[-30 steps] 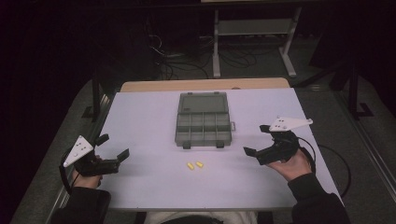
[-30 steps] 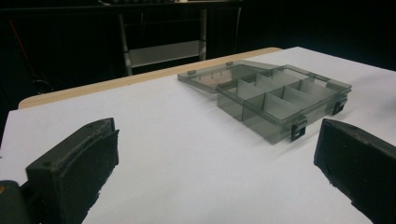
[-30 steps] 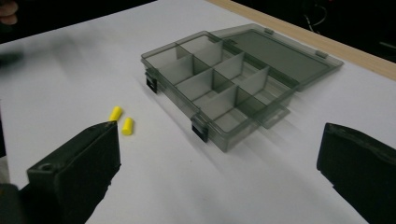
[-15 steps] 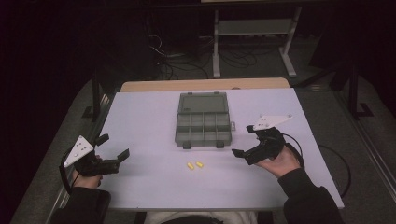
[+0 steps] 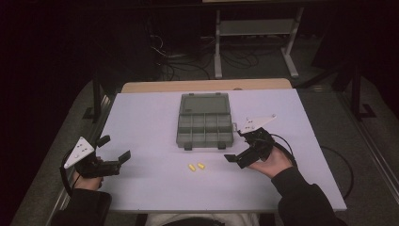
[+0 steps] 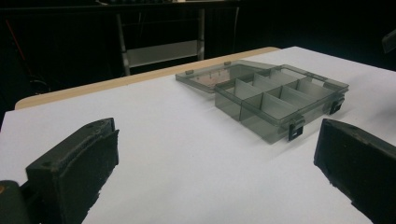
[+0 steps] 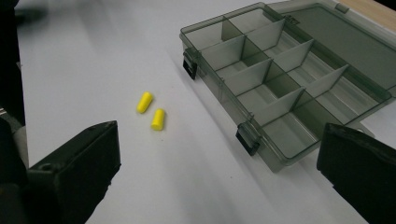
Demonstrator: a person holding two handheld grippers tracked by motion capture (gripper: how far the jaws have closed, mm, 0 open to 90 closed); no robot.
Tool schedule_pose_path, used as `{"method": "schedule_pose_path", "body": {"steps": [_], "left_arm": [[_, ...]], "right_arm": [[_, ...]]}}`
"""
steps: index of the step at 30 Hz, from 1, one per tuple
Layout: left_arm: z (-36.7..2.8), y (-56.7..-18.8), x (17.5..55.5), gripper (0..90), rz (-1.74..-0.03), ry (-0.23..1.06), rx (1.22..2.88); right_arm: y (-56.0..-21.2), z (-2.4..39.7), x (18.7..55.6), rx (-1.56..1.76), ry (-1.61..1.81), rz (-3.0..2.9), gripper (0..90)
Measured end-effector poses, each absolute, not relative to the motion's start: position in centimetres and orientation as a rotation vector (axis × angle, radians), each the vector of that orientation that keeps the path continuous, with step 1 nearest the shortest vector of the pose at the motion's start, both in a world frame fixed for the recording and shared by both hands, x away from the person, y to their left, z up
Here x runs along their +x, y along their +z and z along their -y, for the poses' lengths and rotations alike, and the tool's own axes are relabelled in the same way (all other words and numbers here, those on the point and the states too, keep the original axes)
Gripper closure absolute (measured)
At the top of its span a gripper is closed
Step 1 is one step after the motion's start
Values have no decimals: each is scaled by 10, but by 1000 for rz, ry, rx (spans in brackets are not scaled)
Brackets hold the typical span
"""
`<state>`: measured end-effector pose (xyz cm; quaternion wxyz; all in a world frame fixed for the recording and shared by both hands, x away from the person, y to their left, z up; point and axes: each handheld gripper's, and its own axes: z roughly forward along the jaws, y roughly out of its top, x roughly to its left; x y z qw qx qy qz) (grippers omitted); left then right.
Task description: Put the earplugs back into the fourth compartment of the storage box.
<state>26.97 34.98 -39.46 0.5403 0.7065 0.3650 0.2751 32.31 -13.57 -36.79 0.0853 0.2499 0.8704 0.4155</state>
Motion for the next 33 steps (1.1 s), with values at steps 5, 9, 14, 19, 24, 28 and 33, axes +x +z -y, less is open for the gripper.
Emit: {"method": "schedule_pose_path", "body": {"steps": [5, 9, 14, 19, 24, 28, 33], "left_arm": [[-349, -395, 270, 0, -866, 651, 1682], [-349, -395, 270, 0, -864, 650, 1684], [-349, -395, 270, 0, -864, 651, 1684], [-349, -395, 270, 0, -862, 651, 1684], [-349, -395, 270, 0, -862, 649, 1681], [-349, -395, 270, 0, -861, 649, 1684], [-349, -395, 270, 0, -861, 646, 1685]], "right_arm": [[-368, 128, 325, 723, 1222, -2624, 0], [-371, 116, 327, 694, 1190, -2669, 0], [-373, 102, 328, 656, 1170, -2711, 0], [-376, 88, 329, 622, 1164, -2743, 0], [-381, 76, 329, 586, 1137, -2780, 0], [-384, 67, 329, 564, 1121, -2803, 0], [-387, 59, 329, 540, 1111, -2823, 0]]}}
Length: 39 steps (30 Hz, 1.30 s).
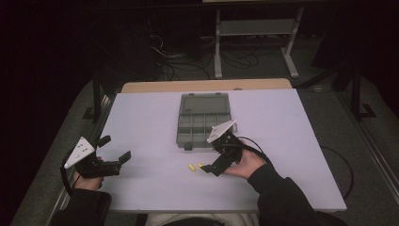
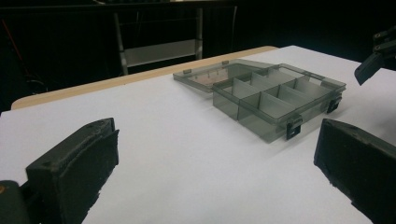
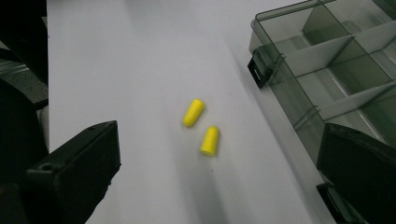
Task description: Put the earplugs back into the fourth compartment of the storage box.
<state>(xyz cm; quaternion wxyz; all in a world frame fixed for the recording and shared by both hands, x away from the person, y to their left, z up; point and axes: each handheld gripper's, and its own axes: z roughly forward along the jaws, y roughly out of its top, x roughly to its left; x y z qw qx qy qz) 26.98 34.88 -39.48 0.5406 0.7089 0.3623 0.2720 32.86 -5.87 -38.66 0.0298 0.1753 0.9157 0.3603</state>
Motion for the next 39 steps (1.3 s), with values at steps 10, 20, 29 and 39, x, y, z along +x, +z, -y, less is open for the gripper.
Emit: {"method": "schedule_pose_path", "body": {"steps": [10, 20, 29, 39], "left_arm": [[-349, -395, 270, 0, -861, 644, 1684], [-348, -395, 270, 0, -856, 641, 1685], [-348, -394, 270, 0, -854, 638, 1686], [-349, -395, 271, 0, -857, 619, 1672]], "right_arm": [[-400, 40, 331, 506, 1033, -2887, 0], [-414, 27, 340, 503, 954, -2947, 151], [-421, 24, 342, 509, 872, -2958, 298], [-422, 22, 342, 490, 856, -2976, 538]]}}
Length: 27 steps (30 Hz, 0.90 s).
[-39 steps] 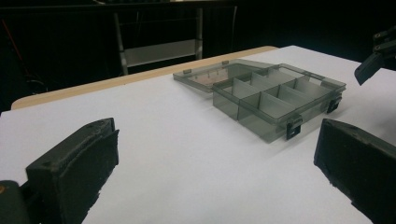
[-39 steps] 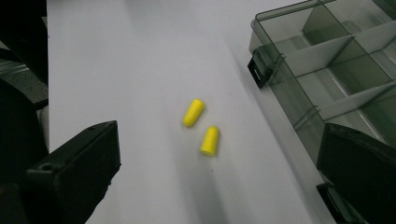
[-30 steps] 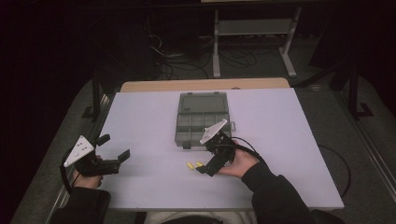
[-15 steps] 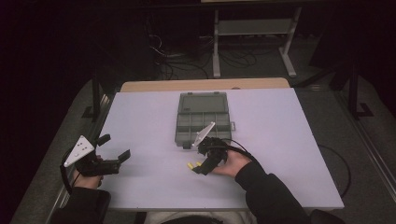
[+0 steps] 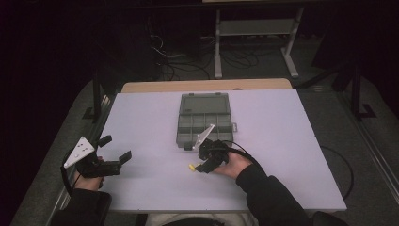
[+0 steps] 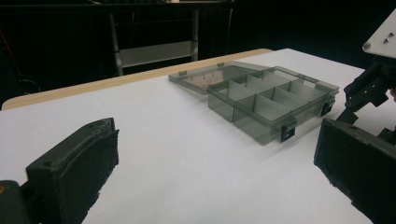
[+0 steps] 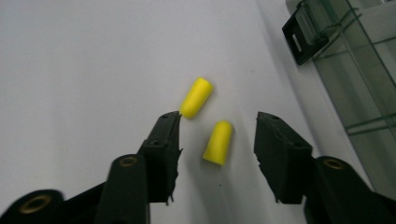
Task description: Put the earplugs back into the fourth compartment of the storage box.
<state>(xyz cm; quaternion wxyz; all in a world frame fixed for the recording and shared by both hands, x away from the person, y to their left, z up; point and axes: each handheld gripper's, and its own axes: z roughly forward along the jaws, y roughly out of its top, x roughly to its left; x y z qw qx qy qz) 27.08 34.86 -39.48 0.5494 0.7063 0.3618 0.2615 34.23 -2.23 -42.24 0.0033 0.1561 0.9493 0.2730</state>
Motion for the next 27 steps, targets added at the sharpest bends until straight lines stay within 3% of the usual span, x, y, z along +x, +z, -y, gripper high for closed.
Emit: {"method": "schedule_pose_path", "body": {"steps": [10, 11, 13, 27], "left_arm": [[-348, -395, 271, 0, -853, 614, 1675], [-348, -395, 271, 0, -853, 614, 1675], [-348, -395, 271, 0, -852, 614, 1676], [-348, -395, 271, 0, -854, 612, 1675]], "right_arm": [[-428, 21, 344, 496, 792, -2999, 699], [-428, 21, 344, 486, 797, -3001, 761], [-427, 21, 344, 485, 806, -2995, 788], [-412, 32, 346, 525, 907, -2975, 804]]}}
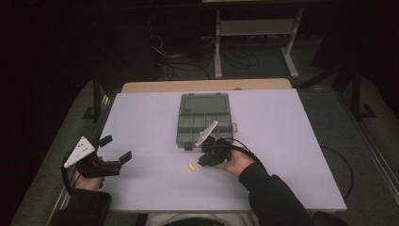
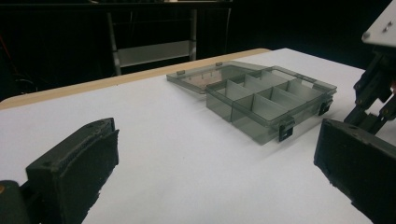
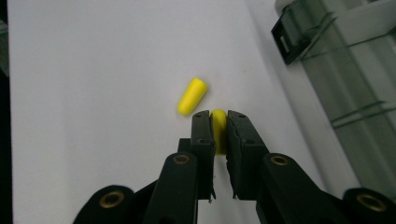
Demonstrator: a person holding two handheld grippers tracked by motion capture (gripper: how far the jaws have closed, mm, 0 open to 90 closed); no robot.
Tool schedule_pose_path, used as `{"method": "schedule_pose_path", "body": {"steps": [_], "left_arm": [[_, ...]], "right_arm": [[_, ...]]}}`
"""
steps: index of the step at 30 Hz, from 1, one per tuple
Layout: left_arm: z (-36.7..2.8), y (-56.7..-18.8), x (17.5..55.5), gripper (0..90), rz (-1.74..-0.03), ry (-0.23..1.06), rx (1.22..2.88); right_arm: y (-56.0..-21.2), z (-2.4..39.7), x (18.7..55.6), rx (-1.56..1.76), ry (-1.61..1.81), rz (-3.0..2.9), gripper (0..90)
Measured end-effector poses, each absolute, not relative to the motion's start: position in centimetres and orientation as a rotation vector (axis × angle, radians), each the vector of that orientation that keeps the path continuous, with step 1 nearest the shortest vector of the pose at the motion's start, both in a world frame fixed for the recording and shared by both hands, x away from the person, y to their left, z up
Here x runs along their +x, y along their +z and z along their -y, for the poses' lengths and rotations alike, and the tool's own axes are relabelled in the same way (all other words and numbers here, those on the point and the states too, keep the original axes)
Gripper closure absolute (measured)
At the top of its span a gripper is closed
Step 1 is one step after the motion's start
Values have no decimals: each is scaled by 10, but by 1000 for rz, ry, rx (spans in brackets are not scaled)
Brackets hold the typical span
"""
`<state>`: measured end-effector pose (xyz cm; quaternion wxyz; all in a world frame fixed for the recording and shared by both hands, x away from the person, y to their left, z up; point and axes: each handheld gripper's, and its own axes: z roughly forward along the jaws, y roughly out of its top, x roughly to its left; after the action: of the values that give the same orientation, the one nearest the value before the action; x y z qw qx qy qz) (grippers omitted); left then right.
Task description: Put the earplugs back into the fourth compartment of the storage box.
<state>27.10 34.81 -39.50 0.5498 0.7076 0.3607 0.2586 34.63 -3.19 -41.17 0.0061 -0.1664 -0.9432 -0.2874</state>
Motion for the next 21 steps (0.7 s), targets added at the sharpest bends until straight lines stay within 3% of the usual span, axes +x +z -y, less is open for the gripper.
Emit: {"method": "schedule_pose_path", "body": {"steps": [21], "left_arm": [[-348, -395, 271, 0, -856, 610, 1681]], "right_arm": [[-364, 65, 368, -595, -1020, 2956, 808]]}}
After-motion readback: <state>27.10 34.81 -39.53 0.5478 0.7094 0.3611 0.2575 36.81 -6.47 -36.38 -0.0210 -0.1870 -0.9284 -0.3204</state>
